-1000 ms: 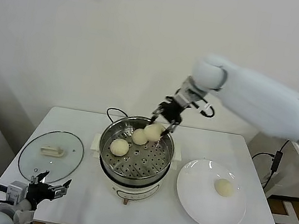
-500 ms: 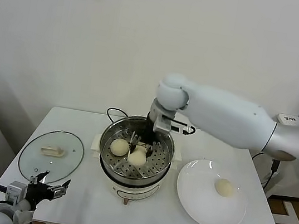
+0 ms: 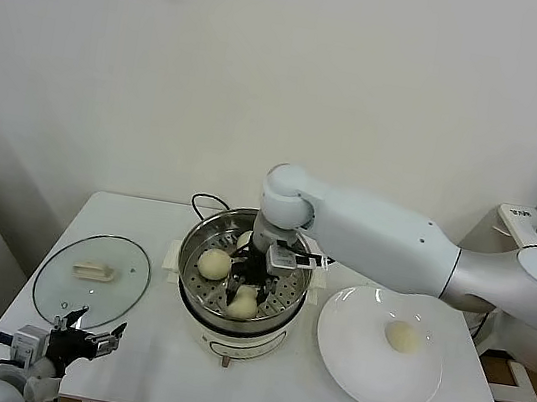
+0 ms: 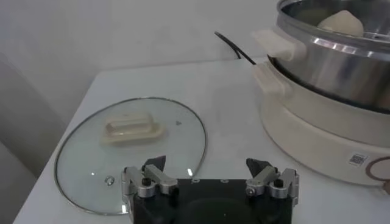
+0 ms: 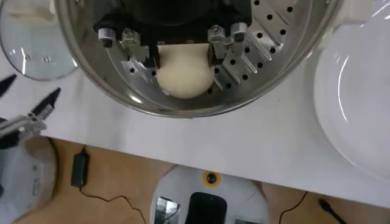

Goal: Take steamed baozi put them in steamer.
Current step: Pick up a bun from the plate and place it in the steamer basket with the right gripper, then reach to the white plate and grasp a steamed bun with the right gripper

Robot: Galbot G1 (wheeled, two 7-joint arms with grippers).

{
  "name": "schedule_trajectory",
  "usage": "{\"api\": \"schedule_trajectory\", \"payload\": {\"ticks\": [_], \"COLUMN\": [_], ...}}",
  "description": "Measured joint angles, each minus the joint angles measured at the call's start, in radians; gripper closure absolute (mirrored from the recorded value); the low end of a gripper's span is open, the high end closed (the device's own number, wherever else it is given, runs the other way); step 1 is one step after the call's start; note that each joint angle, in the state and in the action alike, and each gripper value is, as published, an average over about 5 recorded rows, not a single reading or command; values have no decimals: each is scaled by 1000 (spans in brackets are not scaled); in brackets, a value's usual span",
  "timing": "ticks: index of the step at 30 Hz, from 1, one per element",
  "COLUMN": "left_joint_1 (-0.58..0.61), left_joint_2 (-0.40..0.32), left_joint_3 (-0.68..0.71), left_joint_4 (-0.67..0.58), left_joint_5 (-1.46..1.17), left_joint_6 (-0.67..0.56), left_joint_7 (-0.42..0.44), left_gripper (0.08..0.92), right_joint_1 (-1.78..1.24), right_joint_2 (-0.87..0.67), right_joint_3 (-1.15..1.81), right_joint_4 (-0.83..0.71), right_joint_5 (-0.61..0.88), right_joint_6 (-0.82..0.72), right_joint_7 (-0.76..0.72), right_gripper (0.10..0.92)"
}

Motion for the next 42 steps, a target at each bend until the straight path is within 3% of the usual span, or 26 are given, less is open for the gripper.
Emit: {"api": "schedule_trajectory", "payload": {"ticks": [8,11,23,42], "left_joint_1": [2,3,8,12], "left_joint_2": [-2,-3,-1,-1], "left_joint_3": [2,2,-12,-19], "left_joint_4": [1,0,-4,-15], "left_joint_5": [1,3,2,1], "left_joint_6": [0,0,-5,-4], "left_joint_7": [0,0,3,4], "left_gripper": [177,177,177,177], "right_joint_1": [-15,-4,148,194], "right_joint_2": [-1,-8,-115,-471], "right_joint_3": [17,26,40,-121], "right_joint_4": [4,-3,-113,-245], "right_joint_5": [-29,-24,105,293], "right_joint_6": [5,-3,-175,-567], "right_joint_7": [16,16,-23,-96], "right_gripper": [249,210,203,203]}}
